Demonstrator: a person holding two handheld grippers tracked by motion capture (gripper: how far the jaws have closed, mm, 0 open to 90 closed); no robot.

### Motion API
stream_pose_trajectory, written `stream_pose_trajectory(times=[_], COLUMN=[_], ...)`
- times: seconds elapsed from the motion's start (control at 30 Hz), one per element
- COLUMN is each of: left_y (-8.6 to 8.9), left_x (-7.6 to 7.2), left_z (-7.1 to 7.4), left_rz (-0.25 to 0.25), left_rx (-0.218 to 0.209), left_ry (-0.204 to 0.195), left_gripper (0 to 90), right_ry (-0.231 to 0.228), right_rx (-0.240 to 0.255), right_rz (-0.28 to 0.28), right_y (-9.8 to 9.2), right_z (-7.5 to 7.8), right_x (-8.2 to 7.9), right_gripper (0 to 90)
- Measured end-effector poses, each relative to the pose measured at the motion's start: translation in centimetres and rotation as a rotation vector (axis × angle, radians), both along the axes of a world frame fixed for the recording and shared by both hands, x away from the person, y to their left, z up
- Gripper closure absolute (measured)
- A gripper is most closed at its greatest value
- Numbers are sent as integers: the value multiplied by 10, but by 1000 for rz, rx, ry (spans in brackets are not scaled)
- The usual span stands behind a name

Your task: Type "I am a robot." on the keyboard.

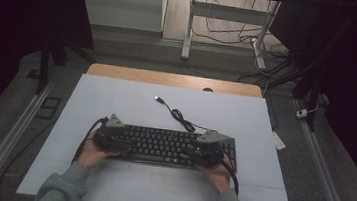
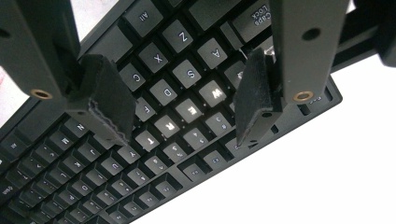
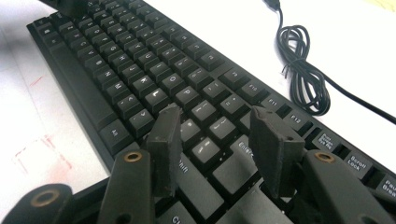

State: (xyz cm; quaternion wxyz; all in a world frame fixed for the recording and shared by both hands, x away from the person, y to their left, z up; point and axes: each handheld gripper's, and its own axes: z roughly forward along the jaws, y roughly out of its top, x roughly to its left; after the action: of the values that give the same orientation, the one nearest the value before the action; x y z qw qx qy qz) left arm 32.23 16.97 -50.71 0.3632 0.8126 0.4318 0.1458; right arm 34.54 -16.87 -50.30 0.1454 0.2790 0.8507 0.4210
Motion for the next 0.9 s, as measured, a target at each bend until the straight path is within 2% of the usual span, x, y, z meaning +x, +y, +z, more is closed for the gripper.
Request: stream_pose_trajectory(times=[0.9], left_y=[-16], left_x=[-5], left_z=[1], left_rz=[-52], left_rx=[16], left_ry=[-11], left_gripper=[385], right_ry=[-13], right_rx=[-12], right_rz=[8], right_y=[1], right_z=[-2], right_x=[-1], right_gripper=[533])
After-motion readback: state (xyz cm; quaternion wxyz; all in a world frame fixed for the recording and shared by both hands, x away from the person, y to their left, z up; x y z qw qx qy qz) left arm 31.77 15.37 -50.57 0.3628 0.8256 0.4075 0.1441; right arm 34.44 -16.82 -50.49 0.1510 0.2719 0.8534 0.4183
